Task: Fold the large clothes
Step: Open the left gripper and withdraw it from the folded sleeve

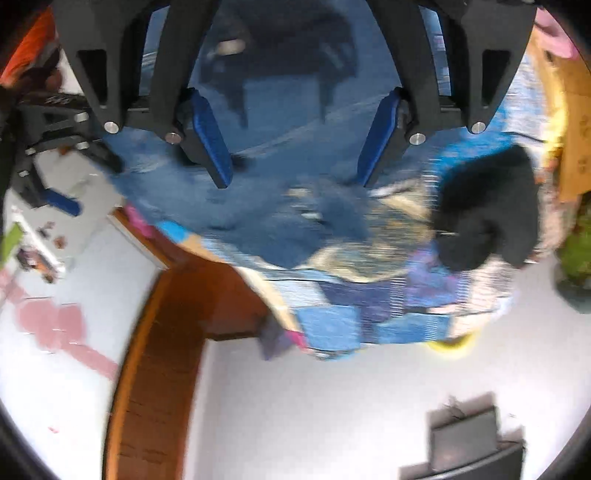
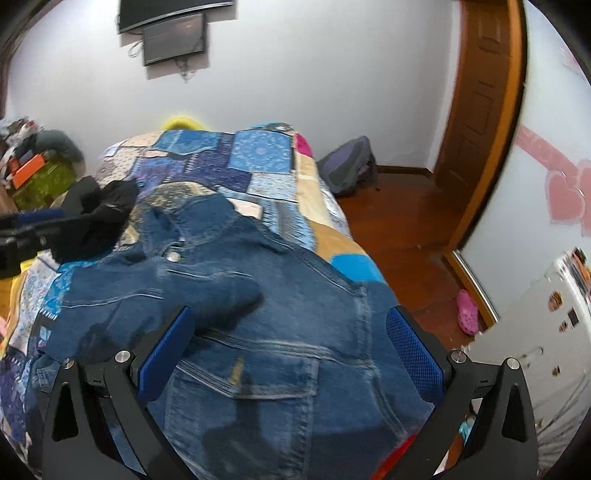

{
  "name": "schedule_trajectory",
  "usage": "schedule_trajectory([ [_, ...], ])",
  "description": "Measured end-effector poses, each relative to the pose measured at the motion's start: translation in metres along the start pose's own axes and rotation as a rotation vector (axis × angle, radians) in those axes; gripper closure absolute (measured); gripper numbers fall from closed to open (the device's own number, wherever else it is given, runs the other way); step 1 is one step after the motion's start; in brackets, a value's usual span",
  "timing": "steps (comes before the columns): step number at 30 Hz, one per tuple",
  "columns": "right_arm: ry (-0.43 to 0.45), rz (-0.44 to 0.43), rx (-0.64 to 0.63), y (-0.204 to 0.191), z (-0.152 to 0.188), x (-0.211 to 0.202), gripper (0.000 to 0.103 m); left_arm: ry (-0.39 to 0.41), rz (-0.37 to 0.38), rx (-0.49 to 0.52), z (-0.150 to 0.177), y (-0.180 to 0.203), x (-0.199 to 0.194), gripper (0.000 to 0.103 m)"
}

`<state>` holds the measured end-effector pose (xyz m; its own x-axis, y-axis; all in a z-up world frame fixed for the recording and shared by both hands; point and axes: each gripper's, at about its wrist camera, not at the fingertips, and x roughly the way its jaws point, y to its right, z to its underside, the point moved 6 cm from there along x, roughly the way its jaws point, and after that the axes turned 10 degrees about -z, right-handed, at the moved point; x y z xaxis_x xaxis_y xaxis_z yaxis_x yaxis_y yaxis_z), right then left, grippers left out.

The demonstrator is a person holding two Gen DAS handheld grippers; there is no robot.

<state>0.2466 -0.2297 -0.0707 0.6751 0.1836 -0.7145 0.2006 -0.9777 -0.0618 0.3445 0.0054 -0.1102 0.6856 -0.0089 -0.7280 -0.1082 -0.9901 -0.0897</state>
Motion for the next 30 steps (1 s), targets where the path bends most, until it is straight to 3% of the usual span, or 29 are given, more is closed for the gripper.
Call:
schedule_trajectory([
  [3,-0.024,-0.042,-0.045,-0.019,-0.006,0.014,0.000,-0.023,-0.087,-0.032,0.008,-0.041,0.005,0.034],
  [9,-0.119,-0.063,-0.133,-0.044,-0.006,0.056,0.000,-0.110,-0.182,-0.067,0.036,-0.109,0.022,0.034],
  [14,-0.194,-0.014,-0.112,-0.035,0.004,0.078,0.000,-0.211,-0.159,-0.094,0.067,-0.124,0.054,0.034],
  [20,-0.223,0.039,-0.003,0.003,0.019,0.073,0.000,-0.327,-0.042,-0.136,0.099,-0.093,0.091,0.034],
  [25,-0.231,0.113,0.026,0.030,0.036,0.059,0.000,-0.363,0.018,-0.082,0.109,-0.043,0.108,0.034],
  [30,-0.233,0.180,0.081,0.060,0.047,0.044,0.000,-0.290,-0.073,0.033,0.104,-0.010,0.100,0.034],
])
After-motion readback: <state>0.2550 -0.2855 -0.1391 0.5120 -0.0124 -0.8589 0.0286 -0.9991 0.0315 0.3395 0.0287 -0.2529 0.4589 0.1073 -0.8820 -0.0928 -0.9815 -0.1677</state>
